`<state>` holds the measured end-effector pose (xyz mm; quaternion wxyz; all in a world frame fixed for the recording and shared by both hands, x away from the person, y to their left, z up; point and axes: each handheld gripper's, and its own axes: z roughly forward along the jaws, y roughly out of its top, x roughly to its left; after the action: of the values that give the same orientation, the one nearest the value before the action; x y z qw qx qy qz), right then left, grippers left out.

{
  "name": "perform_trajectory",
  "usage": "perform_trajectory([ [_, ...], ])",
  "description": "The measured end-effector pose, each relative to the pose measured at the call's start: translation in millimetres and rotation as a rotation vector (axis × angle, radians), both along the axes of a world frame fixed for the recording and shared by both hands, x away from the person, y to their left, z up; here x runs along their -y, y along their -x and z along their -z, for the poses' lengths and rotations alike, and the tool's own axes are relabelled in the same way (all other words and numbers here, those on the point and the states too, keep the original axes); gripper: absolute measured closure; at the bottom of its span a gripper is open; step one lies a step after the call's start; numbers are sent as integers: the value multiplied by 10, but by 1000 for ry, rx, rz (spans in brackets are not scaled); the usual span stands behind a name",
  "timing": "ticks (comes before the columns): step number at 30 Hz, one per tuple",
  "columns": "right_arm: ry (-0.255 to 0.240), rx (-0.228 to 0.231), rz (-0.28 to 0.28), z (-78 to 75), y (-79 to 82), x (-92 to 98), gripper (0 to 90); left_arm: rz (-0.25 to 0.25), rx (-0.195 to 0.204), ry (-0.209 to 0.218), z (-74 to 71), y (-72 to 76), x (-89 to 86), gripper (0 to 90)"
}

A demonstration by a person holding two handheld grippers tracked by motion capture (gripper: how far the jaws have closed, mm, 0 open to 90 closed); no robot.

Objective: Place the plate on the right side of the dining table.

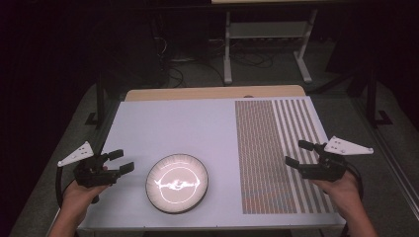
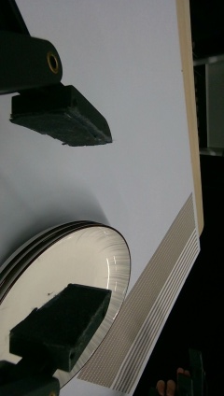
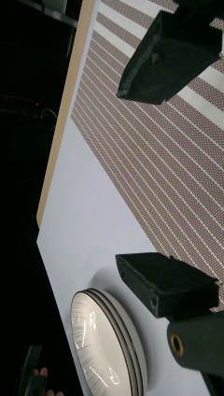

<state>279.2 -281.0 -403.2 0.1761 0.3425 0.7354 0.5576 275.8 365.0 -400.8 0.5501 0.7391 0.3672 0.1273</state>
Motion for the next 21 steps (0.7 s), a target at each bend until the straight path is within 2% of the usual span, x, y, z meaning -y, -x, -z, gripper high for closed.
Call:
perform_trajectory([
  [21, -7, -7, -5, 5, -7, -3, 171, 6, 7, 10, 4, -2, -1, 221],
])
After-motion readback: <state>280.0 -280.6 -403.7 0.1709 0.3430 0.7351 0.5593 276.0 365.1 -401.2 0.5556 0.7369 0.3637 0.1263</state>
